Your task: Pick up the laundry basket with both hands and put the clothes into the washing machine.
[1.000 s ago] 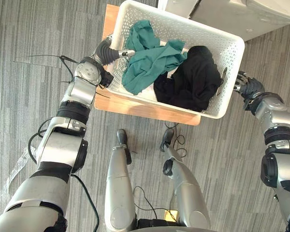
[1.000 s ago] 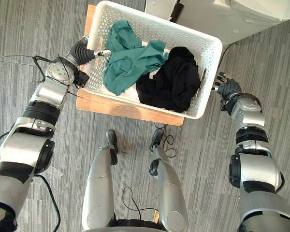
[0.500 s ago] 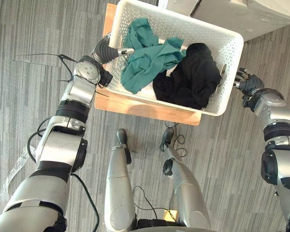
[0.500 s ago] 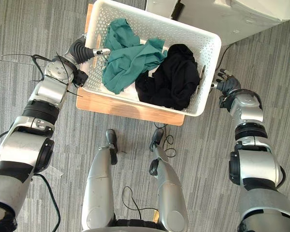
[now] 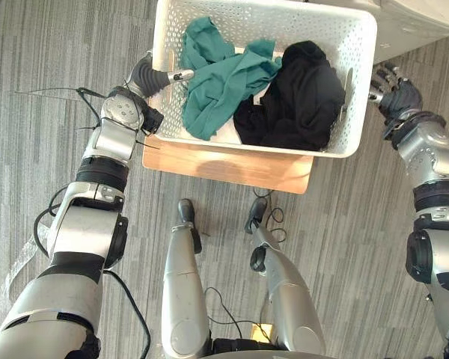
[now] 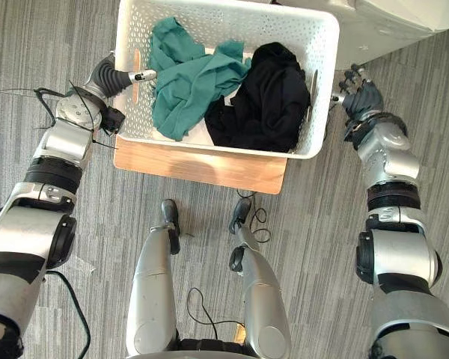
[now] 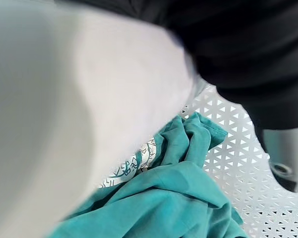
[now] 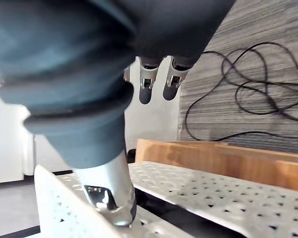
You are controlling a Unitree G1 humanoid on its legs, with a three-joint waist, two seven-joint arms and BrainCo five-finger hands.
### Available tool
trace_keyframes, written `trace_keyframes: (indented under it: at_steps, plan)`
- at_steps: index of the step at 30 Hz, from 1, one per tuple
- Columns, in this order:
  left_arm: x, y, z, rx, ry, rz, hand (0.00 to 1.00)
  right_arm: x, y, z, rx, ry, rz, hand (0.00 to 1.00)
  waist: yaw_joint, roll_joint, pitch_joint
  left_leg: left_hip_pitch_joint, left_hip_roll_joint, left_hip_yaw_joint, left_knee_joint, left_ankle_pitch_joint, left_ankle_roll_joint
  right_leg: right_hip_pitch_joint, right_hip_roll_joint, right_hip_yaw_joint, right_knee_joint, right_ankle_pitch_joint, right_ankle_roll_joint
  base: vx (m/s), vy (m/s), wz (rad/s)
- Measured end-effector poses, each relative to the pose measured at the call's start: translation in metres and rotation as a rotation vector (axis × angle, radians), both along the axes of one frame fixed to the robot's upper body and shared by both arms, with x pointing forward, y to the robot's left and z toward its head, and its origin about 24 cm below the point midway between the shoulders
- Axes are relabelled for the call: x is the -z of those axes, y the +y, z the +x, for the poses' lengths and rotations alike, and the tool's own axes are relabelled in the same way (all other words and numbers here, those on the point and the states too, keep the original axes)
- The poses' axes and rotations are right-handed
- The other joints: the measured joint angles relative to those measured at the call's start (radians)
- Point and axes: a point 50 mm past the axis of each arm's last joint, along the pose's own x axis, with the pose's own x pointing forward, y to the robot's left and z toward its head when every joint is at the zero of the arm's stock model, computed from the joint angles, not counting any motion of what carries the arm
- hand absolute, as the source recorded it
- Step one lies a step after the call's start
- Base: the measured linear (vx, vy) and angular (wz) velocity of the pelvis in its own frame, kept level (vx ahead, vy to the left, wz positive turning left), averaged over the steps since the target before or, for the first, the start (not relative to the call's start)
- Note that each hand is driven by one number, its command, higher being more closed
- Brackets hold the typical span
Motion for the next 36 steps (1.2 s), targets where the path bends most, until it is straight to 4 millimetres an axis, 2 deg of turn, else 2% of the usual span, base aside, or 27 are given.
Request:
trace_keyframes:
  at_steps: [6,17,20,27,30,34,36]
  plan:
    - [0.003,0.007,-0.001,-0.019,0.01,0.007,0.0,-0.018,0.007,0.002,-0.042,-0.062,0.055,0.0,0.001,-0.01,-0.002,0.0,0.0,-0.002,0.004,0.0,0.0,0.003,0.0,-0.001,0.0,0.0,0.0,0.0,0.0,0.0]
    - [0.004,0.007,-0.002,-0.017,0.009,0.011,0.0,-0.018,0.004,0.0,-0.03,-0.055,0.029,0.0,0.0,-0.014,-0.002,-0.001,-0.001,-0.006,0.006,0.0,0.0,0.006,-0.001,-0.004,0.0,0.0,0.0,0.0,0.0,0.0]
    - [0.005,0.005,-0.002,-0.01,0.011,0.017,0.0,-0.011,-0.001,-0.004,-0.014,-0.043,-0.013,0.0,-0.003,-0.014,-0.002,0.0,-0.004,-0.013,0.006,0.0,0.0,0.006,-0.004,-0.011,0.013,-0.005,0.005,0.0,0.0,0.06]
    - [0.017,-0.013,-0.006,0.059,0.013,0.05,0.0,0.028,-0.038,-0.023,0.099,0.115,-0.217,0.0,-0.012,-0.017,-0.002,0.004,-0.026,-0.038,0.01,0.0,0.0,-0.012,-0.038,-0.038,0.111,-0.065,0.009,0.01,0.007,0.16]
    - [0.018,-0.016,-0.006,0.077,0.024,0.062,0.0,0.026,-0.05,-0.029,0.114,0.117,-0.234,0.0,-0.023,-0.017,-0.002,0.004,-0.033,-0.038,0.011,0.0,0.001,-0.019,-0.047,-0.038,0.13,-0.074,0.009,0.0,0.008,0.04]
    - [0.018,-0.016,-0.006,0.079,0.024,0.058,0.0,0.028,-0.068,-0.035,0.163,0.145,-0.203,0.0,-0.022,-0.017,-0.002,0.005,-0.032,-0.038,0.012,0.0,0.001,-0.019,-0.047,-0.038,0.131,-0.074,0.009,0.0,0.0,0.0]
    - [0.018,-0.016,-0.006,0.077,0.023,0.054,0.0,0.027,-0.07,-0.036,0.164,0.139,-0.182,0.0,-0.022,-0.017,-0.002,0.008,-0.03,-0.034,0.012,0.0,0.001,-0.019,-0.047,-0.035,0.131,-0.074,0.009,0.01,-0.003,-0.04]
